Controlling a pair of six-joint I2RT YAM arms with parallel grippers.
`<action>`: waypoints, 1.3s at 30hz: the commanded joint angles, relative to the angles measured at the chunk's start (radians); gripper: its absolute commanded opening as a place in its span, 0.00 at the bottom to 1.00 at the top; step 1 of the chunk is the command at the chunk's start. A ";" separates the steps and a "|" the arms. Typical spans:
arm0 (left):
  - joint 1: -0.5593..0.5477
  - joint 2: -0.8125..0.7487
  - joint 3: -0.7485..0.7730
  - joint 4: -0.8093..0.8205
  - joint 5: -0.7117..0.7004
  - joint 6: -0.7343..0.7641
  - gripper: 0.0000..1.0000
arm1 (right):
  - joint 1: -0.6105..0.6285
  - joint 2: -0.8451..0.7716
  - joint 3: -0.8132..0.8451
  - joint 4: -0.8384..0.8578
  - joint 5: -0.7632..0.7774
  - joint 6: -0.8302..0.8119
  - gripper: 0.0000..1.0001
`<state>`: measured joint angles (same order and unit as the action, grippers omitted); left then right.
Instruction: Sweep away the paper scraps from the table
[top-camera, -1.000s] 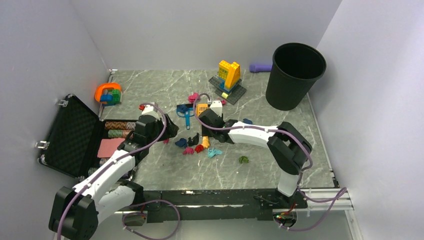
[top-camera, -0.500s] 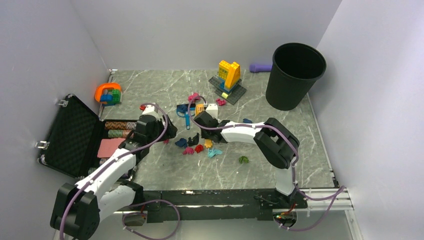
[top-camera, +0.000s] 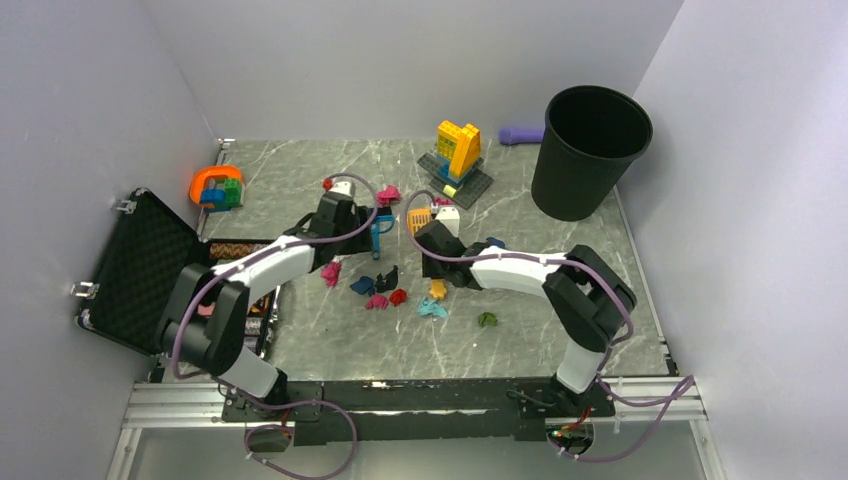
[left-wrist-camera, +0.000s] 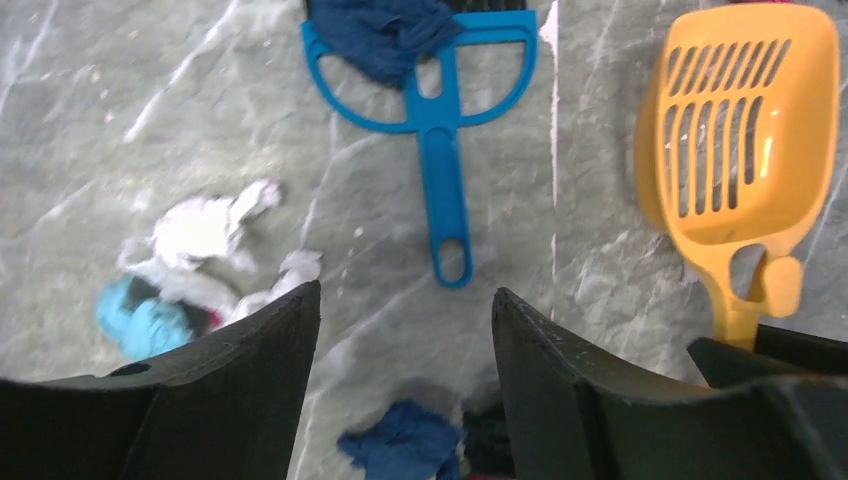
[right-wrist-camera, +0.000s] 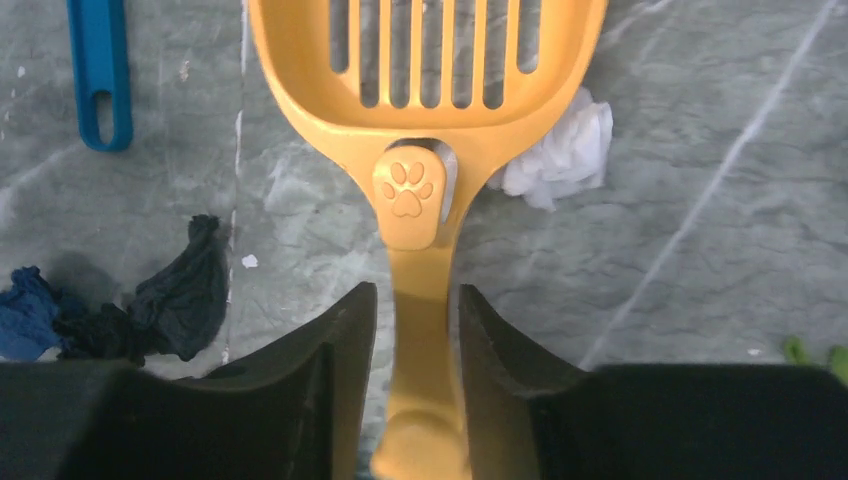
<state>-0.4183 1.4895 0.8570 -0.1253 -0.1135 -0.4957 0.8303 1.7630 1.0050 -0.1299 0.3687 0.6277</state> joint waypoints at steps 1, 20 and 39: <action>-0.067 0.102 0.120 -0.025 -0.086 0.047 0.66 | -0.031 -0.078 -0.047 0.015 -0.039 -0.042 0.53; -0.126 0.407 0.341 -0.134 -0.199 0.046 0.49 | -0.131 -0.441 -0.243 0.039 -0.087 -0.077 0.76; -0.131 0.138 0.212 -0.210 -0.131 0.078 0.12 | -0.219 -0.482 -0.196 0.008 -0.322 -0.080 0.74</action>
<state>-0.5430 1.7721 1.0931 -0.2798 -0.2916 -0.4309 0.6415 1.2953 0.7567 -0.1280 0.1703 0.5583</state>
